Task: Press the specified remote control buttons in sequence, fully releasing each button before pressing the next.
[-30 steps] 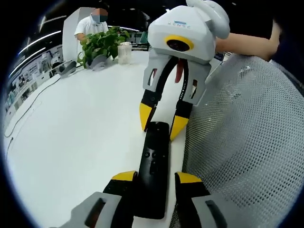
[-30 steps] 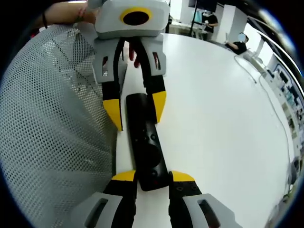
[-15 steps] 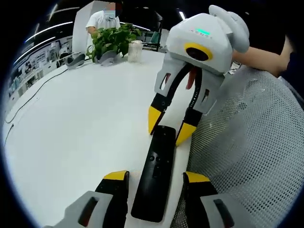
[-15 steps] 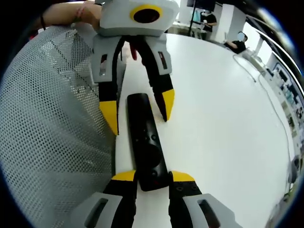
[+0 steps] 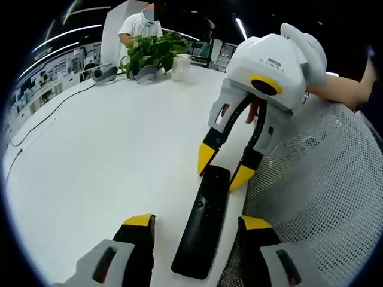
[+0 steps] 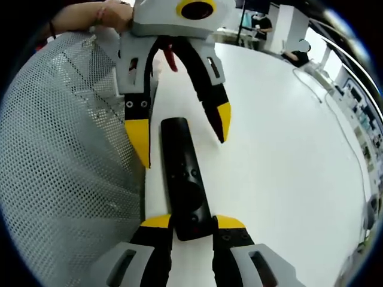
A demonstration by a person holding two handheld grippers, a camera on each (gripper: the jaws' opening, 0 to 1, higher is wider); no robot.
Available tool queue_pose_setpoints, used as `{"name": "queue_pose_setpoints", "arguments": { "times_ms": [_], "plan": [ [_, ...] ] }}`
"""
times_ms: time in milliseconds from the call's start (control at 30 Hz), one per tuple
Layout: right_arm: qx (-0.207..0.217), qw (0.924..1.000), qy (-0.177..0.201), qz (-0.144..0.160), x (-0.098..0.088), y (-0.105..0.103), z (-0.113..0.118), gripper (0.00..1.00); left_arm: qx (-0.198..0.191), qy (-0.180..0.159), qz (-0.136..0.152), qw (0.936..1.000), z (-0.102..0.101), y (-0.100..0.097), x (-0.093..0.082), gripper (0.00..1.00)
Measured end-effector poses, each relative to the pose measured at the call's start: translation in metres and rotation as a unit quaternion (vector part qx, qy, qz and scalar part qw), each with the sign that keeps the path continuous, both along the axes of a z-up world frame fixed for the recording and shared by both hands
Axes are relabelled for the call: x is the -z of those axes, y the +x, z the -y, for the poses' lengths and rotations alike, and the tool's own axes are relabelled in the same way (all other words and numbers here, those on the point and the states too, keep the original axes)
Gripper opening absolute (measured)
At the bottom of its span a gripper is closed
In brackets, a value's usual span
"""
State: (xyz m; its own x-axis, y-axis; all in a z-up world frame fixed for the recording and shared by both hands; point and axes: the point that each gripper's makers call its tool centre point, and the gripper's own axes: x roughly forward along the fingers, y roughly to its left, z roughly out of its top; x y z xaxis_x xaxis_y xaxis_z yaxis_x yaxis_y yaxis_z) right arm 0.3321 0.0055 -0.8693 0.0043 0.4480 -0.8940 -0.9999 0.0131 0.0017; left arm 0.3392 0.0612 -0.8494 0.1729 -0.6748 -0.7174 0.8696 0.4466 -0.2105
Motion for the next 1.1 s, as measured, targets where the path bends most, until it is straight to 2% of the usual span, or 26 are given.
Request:
{"name": "queue_pose_setpoints", "arguments": {
  "times_ms": [200, 333, 433, 567, 933, 1000, 1100],
  "plan": [
    [0.001, 1.0000, -0.001, 0.000, 0.000, 0.000, 0.000, 0.22, -0.047, -0.051, 0.022, 0.9974, 0.006, 0.019, -0.024, 0.73],
    [0.003, 1.0000, -0.001, 0.000, 0.000, 0.000, -0.001, 0.22, -0.090, -0.075, 0.045, 0.9921, 0.000, 0.035, -0.039, 0.84],
    [0.004, 1.0000, 0.000, 0.000, 0.000, 0.001, -0.001, 0.22, -0.110, -0.088, 0.055, 0.9885, -0.004, 0.042, -0.047, 0.91],
    [0.006, 1.0000, 0.001, 0.000, 0.000, 0.001, -0.002, 0.22, -0.130, -0.087, 0.065, 0.9856, -0.007, 0.049, -0.050, 1.00],
    [0.018, 0.9998, 0.007, -0.002, 0.000, 0.004, -0.005, 0.22, -0.149, -0.095, 0.108, 0.9783, -0.012, 0.056, -0.072, 1.00],
    [0.032, 0.9994, 0.010, -0.009, -0.001, 0.007, -0.008, 0.22, -0.148, -0.089, 0.117, 0.9780, -0.015, 0.056, -0.074, 1.00],
    [0.034, 0.9994, 0.010, -0.002, -0.001, 0.010, -0.012, 0.22, -0.147, -0.084, 0.117, 0.9786, -0.017, 0.054, -0.074, 1.00]
  ]
}}
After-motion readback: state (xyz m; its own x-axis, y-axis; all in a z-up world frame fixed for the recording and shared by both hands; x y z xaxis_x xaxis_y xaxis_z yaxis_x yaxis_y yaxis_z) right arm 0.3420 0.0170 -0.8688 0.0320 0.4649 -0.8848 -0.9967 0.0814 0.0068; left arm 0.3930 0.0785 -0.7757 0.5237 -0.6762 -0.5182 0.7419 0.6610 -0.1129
